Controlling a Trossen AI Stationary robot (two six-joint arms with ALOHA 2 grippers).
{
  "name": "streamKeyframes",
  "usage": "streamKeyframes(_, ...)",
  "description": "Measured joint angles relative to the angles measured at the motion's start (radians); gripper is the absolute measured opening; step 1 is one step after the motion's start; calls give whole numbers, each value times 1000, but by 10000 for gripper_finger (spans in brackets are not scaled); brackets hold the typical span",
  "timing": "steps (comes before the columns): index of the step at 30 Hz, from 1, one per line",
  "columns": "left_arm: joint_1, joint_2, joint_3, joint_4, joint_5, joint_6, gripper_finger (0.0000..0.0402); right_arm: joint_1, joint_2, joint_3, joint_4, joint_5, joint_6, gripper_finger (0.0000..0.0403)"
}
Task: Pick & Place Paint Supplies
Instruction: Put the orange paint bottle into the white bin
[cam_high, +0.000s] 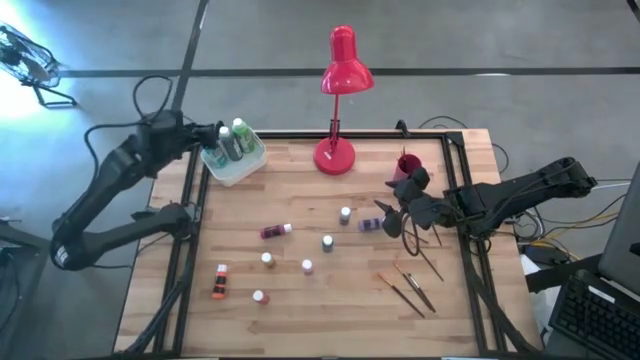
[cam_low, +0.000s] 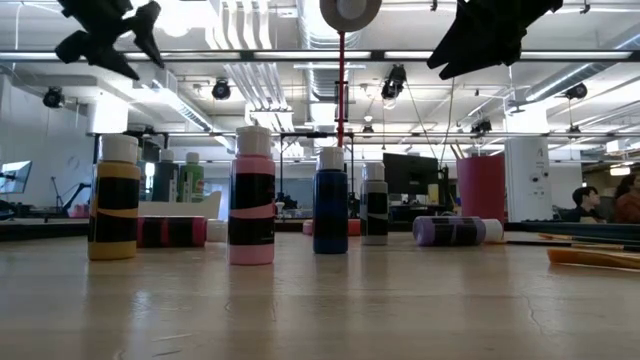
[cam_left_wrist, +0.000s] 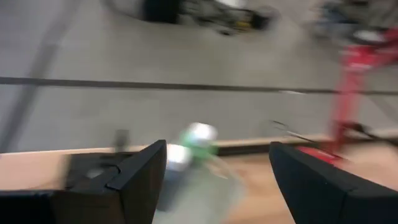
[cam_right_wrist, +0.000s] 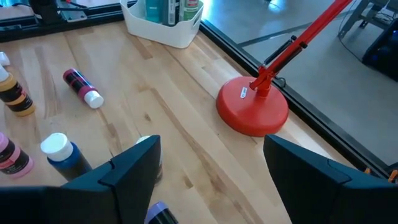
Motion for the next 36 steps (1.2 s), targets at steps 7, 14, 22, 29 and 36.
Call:
streamKeyframes(7,-5,-38,-33,62,288,-36,289,0,1,0,67,1,-7,260)
streamKeyframes(14,-63,-80,-102,310,538,-35,291,0,1,0,139,1,-7,242)
streamKeyframes(22,-216,-162,-147,614,614,18,288,0,-16,21,164,0,41,224)
streamKeyframes(29,-257,-233,-148,628,599,126,288,0,-114,87,-38,1,11,212)
streamKeyframes(36,-257,-250,-148,627,553,121,287,0,-184,88,-40,2,2,202)
